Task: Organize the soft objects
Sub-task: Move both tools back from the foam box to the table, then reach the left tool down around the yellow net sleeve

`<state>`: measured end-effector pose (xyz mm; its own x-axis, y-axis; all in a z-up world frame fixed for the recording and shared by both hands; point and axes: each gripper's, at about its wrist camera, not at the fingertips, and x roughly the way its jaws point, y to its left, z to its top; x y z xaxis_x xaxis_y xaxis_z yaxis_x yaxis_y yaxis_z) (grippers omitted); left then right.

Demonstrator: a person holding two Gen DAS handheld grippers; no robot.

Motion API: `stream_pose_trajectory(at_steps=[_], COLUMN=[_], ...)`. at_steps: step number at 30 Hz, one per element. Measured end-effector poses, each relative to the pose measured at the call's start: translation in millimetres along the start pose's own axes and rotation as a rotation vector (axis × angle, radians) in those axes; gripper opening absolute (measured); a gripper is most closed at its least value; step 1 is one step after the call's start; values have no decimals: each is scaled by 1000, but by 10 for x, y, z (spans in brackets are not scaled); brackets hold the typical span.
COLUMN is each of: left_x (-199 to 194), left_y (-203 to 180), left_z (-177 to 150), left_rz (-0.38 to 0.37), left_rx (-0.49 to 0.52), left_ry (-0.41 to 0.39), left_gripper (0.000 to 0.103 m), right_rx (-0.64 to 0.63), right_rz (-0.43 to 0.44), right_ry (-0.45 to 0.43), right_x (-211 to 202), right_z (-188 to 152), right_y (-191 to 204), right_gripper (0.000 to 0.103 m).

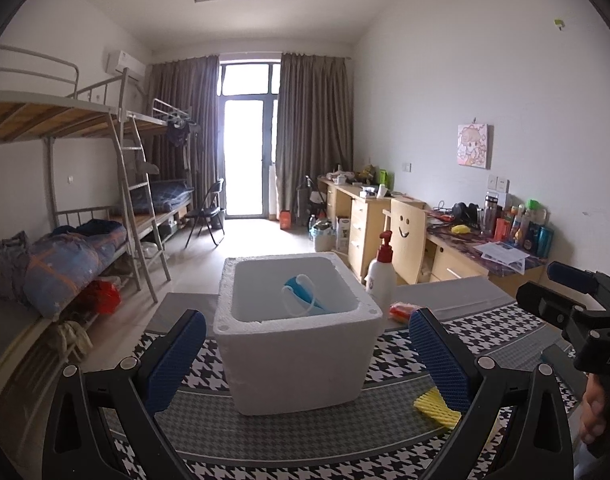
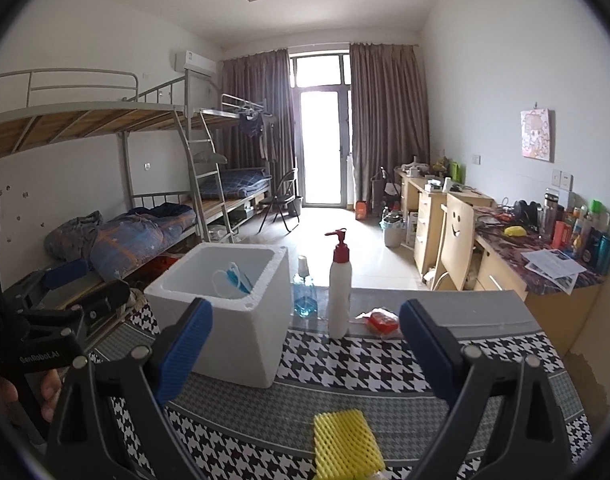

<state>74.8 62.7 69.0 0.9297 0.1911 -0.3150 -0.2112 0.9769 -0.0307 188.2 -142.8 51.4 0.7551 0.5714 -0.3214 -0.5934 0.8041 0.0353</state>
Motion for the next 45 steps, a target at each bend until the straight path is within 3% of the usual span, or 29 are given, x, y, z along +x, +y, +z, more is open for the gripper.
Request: stream_pose_trajectory(at_steps=[23,45], left_x=[-17,67], left_y=[-289,-530], left_z=[-336,-606], left_rz=[-79,-153], left_rx=[10,1], left_ry=[-2,64], left_gripper=[102,102], right_rx=[50,114], right_rz=[-70,-88], right_ry=[-11,67], right_x=[-219,-204], right_z=[-455,-784], right_y=[-213,-417], right_gripper=[96,96])
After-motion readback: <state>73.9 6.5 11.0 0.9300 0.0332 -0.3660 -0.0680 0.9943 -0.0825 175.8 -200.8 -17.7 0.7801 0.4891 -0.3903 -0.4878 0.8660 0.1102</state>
